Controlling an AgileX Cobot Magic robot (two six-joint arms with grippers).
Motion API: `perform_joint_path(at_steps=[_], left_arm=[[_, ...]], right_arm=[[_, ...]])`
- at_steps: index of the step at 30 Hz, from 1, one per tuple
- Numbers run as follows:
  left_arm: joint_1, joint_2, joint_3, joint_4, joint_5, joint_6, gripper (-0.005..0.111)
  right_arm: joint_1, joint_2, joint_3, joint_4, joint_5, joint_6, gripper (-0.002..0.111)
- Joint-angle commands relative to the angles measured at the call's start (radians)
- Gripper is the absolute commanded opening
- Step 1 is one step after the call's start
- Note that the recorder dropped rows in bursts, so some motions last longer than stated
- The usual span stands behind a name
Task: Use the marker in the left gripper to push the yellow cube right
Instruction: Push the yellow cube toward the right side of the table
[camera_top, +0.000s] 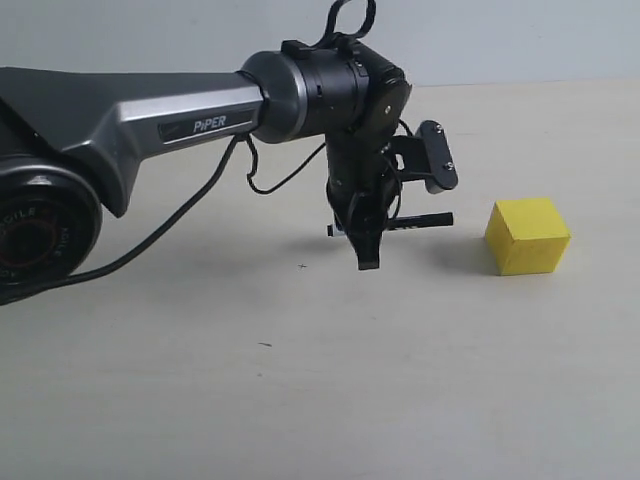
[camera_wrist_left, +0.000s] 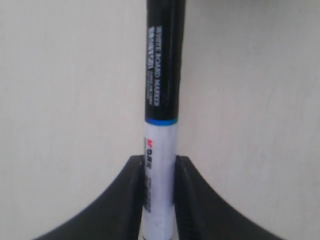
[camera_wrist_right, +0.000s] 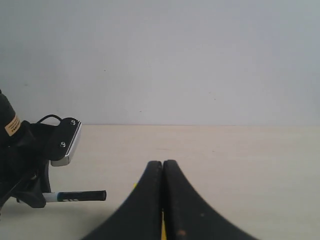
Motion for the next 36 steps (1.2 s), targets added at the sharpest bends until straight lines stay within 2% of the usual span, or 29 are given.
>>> perform_joint_path(at_steps=[1,18,22,36], left_arm=[[0.013,-0.002,-0.006,0.004,0.025,-0.011,0.0],[0.013,-0.002,-0.006,0.002,0.032,-0.006,0.0],[0.011,-0.002,-0.006,-0.036,0.034,-0.006,0.0],[-0.073,-0.002,-0.006,-0.034,-0.155,-0.043,0.0]], right_arm=[[0.001,-0.007,0.004,-0.001,-0.006,-0.001,0.0],[0.001,-0.007,0.004,-0.001,-0.006,-0.001,0.0],[0.001,-0.007,0.004,-0.001,-0.006,-0.001,0.0],[0.001,-0.007,0.004,-0.001,-0.006,-0.001,0.0]])
